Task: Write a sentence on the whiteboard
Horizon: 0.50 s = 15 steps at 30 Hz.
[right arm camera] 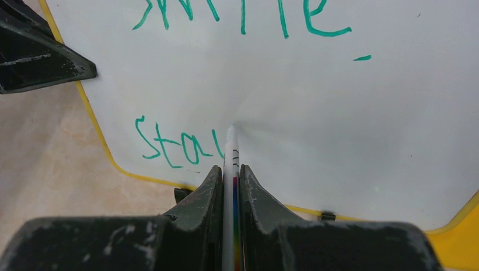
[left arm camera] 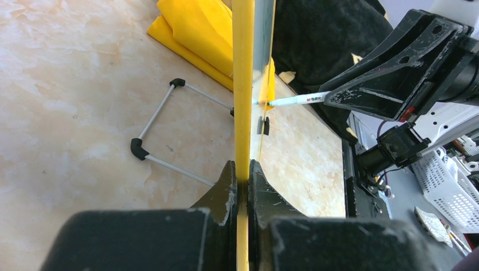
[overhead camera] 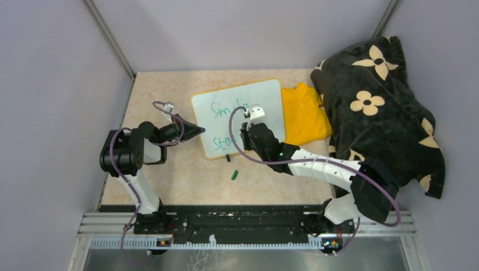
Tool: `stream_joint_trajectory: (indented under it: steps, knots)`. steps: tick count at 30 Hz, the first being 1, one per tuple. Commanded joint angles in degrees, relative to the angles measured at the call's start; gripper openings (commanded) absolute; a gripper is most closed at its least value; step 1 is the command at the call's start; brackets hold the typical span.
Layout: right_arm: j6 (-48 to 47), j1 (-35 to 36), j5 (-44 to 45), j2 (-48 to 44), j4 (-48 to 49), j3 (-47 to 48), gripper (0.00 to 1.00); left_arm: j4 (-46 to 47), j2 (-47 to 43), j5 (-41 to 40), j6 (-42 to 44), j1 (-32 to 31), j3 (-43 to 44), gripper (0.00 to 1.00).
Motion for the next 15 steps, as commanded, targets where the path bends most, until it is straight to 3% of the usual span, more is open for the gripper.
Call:
stream_joint_trajectory:
  steps: [1, 15]
  knots:
    - [0.5, -0.5, 0.0, 1.1, 1.1, 2.1, 0.00, 8.1, 1.4, 0.5, 3.1, -1.4, 0.3, 0.00]
    - [2.5, -0.5, -2.2, 1.4, 1.1, -2.0, 0.00, 8.0, 1.5, 0.5, 3.0, -1.4, 0.2, 0.00]
